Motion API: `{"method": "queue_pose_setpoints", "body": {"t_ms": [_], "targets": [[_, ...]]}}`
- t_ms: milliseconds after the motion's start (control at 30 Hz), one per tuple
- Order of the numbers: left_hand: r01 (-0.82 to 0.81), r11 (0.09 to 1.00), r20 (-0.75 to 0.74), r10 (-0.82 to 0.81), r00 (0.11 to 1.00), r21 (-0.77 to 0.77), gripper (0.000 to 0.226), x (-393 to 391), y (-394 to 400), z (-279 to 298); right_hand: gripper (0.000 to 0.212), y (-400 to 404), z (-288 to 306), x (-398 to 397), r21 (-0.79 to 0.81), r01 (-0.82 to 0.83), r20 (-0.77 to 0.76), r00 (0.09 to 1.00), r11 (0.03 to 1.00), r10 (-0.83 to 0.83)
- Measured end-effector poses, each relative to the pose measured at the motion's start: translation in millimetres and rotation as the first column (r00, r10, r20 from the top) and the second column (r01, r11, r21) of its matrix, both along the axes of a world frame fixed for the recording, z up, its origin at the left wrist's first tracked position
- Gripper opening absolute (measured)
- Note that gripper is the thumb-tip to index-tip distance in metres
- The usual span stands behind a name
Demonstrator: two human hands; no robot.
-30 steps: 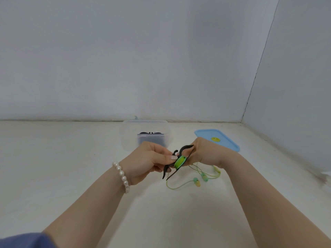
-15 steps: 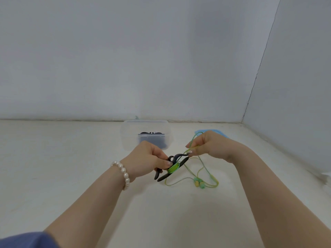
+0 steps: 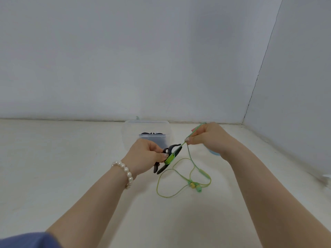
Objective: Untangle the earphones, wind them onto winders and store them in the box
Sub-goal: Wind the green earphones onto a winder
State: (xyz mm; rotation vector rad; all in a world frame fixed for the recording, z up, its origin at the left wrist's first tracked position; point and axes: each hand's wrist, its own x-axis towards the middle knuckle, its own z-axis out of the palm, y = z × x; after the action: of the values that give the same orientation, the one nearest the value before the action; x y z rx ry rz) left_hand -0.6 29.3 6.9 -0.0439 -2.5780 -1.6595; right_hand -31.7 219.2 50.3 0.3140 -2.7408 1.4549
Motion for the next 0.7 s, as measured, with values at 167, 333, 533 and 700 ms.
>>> {"method": "queue_pose_setpoints", "body": {"t_ms": [167,333,533,700], "targets": [[-0.259,0.966,-0.195,0.251,0.948,-0.014,0.018,-1.9,1.2,-1.7,0.022,-10.5,11.8,19.2,0.202,-0.169,0.152,0.978,0.965,0.140],[-0.374,0.896,-0.303,0.435,0.848,0.239,0.013,-2.8,-3.3,5.2,0.030,-16.8,9.6,20.6,0.339,-0.112,0.240,0.970,0.934,0.029],[-0.342,0.719,-0.078,0.481,0.873,0.606,0.018,-9.2,-12.3,7.5,0.016,-15.2,1.9,21.5,0.049,-0.316,0.127,0.943,0.947,0.308],[-0.361,0.662,0.074,0.420,0.904,0.657,0.018,-9.0,-12.5,6.8,0.006,-22.9,2.6,21.4,0.178,-0.110,-0.422,0.889,0.978,0.176]]}}
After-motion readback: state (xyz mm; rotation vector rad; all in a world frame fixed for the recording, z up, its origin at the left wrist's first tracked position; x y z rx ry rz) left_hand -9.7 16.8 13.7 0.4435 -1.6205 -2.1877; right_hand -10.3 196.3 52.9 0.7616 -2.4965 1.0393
